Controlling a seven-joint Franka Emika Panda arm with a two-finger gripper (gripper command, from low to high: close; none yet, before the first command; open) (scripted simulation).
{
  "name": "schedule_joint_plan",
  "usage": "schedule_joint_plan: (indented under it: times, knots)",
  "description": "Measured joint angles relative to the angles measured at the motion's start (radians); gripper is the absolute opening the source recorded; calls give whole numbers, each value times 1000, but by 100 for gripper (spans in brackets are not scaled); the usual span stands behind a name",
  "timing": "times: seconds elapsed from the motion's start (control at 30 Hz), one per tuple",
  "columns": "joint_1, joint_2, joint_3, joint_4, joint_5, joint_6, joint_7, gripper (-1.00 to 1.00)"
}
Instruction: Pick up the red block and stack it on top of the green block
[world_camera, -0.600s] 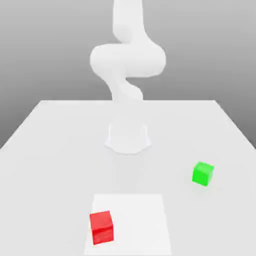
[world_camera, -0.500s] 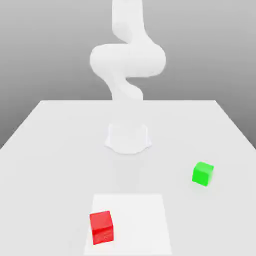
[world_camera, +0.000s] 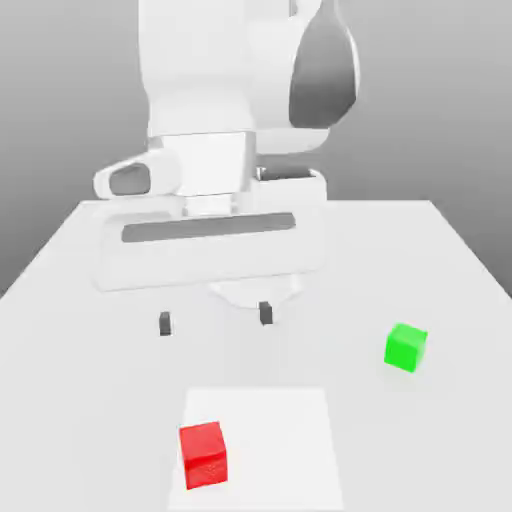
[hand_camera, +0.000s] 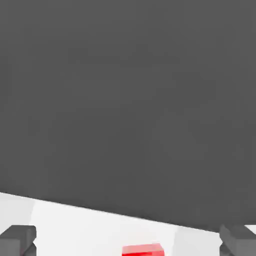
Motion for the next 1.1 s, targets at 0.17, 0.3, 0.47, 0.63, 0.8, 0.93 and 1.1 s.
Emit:
schedule_joint_plan:
  times: [0.17,0.3,0.47,0.63,0.8,0.93,1.1]
  knots:
    - [-23,176,-5,-49,-20,82,-61,0]
    - [-50,320,30,-39,26,192,-109,0]
    - [-72,384,57,-29,53,245,-129,-100]
    - [-67,363,50,-33,40,227,-120,-100]
    - [-36,200,42,-72,-28,103,-96,-100]
    - [100,95,155,-156,-2,80,-262,-100]
    - [324,-48,243,-280,33,62,-515,-100]
